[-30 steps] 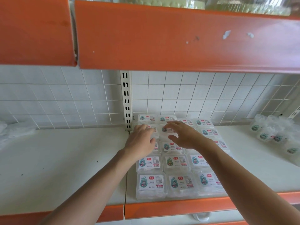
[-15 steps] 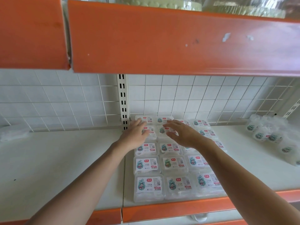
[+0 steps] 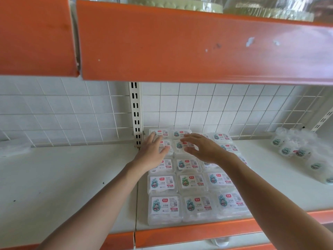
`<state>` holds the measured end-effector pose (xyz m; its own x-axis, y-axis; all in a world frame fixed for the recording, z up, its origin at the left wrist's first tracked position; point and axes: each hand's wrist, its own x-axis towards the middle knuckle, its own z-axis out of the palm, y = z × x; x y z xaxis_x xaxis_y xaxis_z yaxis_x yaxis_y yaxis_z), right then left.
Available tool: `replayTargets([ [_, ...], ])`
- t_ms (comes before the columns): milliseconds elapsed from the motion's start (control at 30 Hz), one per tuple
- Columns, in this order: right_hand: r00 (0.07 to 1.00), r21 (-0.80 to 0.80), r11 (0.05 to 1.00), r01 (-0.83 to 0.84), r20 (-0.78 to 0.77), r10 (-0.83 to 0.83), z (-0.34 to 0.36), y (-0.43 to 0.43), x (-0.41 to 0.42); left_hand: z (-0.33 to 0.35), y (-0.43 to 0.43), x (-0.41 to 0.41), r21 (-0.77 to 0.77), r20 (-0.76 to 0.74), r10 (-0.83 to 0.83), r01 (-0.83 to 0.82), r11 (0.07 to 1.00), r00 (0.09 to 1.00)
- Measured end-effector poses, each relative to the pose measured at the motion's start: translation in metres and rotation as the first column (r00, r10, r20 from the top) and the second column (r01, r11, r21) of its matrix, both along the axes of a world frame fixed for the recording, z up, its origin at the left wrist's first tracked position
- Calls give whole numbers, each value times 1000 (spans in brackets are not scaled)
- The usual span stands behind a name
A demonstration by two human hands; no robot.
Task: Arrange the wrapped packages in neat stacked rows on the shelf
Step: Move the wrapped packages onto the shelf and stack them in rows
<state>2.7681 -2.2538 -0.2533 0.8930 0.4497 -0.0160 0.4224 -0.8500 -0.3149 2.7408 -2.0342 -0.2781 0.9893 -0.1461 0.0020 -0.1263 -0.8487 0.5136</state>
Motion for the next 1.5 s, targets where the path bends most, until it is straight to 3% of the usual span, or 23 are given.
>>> replayTargets([
  [300, 1000, -38, 999, -2, -12, 1, 6, 2, -4, 1, 0, -2, 15, -12, 5, -5, 1000, 1000],
  [900, 985, -168, 985, 38, 170, -9, 8, 93, -42, 16, 81, -26, 223, 70, 33, -48, 974, 997],
  [1133, 975, -153, 985, -76, 193, 105, 6, 142, -60, 23, 129, -72, 298, 72, 151, -165, 940, 986],
  [1367, 938, -76, 966, -248, 230, 259, -3, 203, -76, 32, 184, -135, 412, 44, 374, -358, 838, 926],
  [1500, 932, -44, 948, -315, 172, 318, -12, 241, -95, 29, 209, -172, 452, 35, 449, -415, 790, 893],
])
